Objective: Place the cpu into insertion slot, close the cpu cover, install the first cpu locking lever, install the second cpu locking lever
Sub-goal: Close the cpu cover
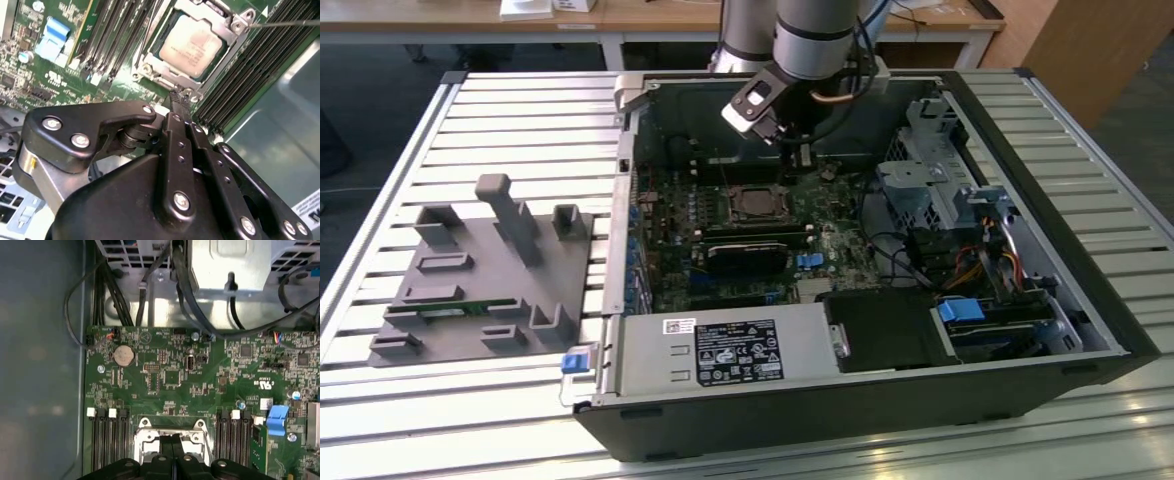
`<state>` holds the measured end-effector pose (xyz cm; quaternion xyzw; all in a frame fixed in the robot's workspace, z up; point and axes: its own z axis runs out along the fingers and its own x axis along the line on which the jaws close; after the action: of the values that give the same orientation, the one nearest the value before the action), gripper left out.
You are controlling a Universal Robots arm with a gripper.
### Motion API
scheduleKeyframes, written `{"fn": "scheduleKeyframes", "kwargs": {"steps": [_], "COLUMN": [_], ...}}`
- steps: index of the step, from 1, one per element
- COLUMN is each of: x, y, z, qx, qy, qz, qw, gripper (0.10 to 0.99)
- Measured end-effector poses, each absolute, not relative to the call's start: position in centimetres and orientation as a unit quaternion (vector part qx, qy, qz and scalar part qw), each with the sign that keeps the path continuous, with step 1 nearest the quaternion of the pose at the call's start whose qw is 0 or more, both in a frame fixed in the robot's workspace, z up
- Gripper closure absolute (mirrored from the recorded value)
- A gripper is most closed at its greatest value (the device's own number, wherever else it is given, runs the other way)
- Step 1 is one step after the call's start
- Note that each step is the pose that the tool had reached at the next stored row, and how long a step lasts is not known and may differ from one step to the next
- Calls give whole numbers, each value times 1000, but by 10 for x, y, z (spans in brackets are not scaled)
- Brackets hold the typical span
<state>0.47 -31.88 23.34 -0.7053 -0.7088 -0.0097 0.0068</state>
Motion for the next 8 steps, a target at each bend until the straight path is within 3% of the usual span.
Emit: {"fn": "scheduleKeyframes", "kwargs": {"steps": [8], "x": [-7], "y": [-319], "z": [231], "qx": [-705], "qy": [-709], "qz": [-10], "qw": [7], "gripper": [980]}}
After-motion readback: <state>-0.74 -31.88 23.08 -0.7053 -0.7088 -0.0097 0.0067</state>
